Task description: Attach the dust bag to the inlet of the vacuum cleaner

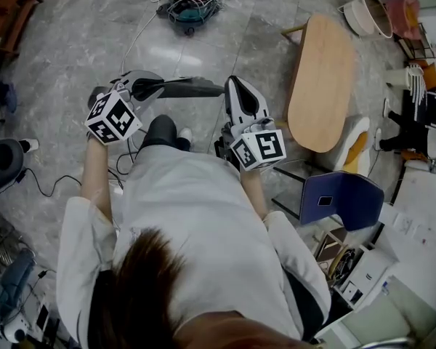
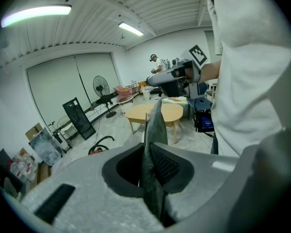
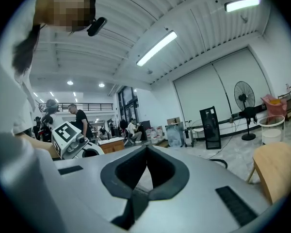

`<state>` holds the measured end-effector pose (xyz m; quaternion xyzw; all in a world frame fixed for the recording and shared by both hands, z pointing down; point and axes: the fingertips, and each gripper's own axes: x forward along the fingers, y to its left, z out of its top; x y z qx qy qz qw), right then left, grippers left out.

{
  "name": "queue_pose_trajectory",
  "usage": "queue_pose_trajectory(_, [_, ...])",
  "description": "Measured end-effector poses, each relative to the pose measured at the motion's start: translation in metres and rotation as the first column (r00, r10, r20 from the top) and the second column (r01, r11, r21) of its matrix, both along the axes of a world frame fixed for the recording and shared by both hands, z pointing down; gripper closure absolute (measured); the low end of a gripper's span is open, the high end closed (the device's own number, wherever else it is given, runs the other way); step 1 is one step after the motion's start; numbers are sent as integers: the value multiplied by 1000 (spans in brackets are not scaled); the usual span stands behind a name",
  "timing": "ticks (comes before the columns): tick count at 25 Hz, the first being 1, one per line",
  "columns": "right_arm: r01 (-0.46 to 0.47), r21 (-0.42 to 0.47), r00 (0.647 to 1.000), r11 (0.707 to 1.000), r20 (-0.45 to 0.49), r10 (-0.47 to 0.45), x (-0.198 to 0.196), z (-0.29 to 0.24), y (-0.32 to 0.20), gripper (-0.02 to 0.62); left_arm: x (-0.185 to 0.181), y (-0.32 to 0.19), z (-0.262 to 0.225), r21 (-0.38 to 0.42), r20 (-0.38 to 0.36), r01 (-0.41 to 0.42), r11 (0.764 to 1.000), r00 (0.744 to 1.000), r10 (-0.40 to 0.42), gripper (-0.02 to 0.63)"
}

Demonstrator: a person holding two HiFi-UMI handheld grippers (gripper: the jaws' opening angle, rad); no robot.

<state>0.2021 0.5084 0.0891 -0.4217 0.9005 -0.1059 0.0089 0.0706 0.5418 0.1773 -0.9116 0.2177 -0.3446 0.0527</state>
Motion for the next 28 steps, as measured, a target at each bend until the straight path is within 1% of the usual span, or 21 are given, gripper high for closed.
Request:
queue_pose_trajectory(4, [8,-19,1000,1000,-6,-8,-4,7,-10,594,-1,-10,4,-8,6,-9,1000,1000,9,568])
queue_pose_trajectory(8, [2,-35,1000,999,-2,-2,-18,9,-34,594,-13,-35,7,-13,-5,-12,1000,1000,12,568])
queue_pose_trajectory(12, [-16,-43,1000,999,3,16,-36,11,-71,594,-32,-70,9,-21,-20,-24,999,1000,24,568])
queue_pose_trajectory(17, [-53,-61,999,997,7,53,-64,8,-121,594,-61,-115,10,-38,-22,-56,998,998,55,568])
queue_pose_trajectory(20, [-72,-48,997,996,4,73,-83,3,-150,594,-79,-141,11,-44,-26,-75,996,997,74,568])
queue_pose_trajectory(23, [-89,-37,996,995,10,89,-98,-1,-169,594,-95,-162,10,-42,-29,-92,995,995,91,568])
queue_pose_trajectory(28, [-82,-29,997,996,8,82,-118,-1,-193,594,-113,-188,12,-41,-32,-104,994,994,103,568])
